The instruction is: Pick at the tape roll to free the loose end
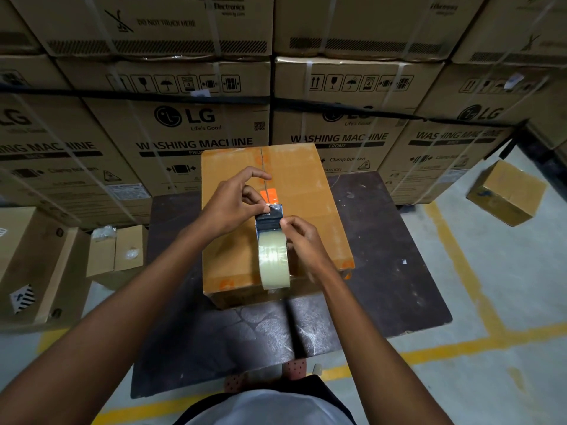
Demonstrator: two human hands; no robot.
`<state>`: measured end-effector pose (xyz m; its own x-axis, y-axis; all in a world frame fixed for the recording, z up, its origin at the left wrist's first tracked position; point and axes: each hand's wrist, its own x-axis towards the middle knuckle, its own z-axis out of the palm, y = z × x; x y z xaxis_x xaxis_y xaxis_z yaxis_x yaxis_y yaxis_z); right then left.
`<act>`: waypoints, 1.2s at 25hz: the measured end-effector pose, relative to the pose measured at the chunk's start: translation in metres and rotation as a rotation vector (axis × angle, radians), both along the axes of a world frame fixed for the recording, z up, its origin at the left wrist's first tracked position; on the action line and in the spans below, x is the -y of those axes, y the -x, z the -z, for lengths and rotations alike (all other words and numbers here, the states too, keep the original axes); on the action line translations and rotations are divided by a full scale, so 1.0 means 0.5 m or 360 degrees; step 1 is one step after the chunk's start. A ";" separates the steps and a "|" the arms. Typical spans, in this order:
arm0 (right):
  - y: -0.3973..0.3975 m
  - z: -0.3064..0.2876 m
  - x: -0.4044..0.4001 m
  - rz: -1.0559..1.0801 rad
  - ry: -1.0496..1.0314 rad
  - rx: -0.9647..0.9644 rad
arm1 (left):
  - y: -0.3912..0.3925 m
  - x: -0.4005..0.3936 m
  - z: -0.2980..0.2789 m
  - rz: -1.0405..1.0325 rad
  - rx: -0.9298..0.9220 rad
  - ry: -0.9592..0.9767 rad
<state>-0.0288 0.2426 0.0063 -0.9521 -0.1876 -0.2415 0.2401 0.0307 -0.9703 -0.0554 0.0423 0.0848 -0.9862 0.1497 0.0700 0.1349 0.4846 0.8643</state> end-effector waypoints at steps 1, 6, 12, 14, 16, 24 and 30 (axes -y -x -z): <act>0.006 -0.001 -0.004 0.0009 -0.0022 -0.0004 | 0.003 -0.004 0.007 -0.0021 -0.0003 -0.0018; 0.028 -0.024 -0.015 0.0076 -0.0039 -0.0024 | 0.014 -0.013 0.022 -0.0090 0.0069 -0.0148; 0.051 -0.064 -0.019 0.0151 -0.0027 -0.0165 | 0.016 -0.017 0.026 -0.0114 0.0102 -0.0211; 0.063 -0.075 -0.020 0.0193 -0.0058 -0.0203 | 0.014 -0.019 0.028 -0.0147 0.0088 -0.0221; 0.073 -0.079 -0.020 0.0187 -0.0132 -0.0233 | 0.011 -0.020 0.028 -0.0178 0.0078 -0.0216; 0.099 -0.073 -0.018 0.0100 -0.0249 -0.0216 | 0.006 -0.012 0.042 -0.0253 0.0100 -0.0323; 0.109 -0.072 -0.010 0.0018 -0.0228 -0.0186 | 0.001 -0.021 0.053 -0.0408 0.0104 -0.0461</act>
<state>-0.0832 0.2475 0.0422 -0.9771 -0.1481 -0.1525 0.1270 0.1686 -0.9775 -0.0557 0.0526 0.0580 -0.9929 -0.1190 0.0088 -0.0189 0.2299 0.9730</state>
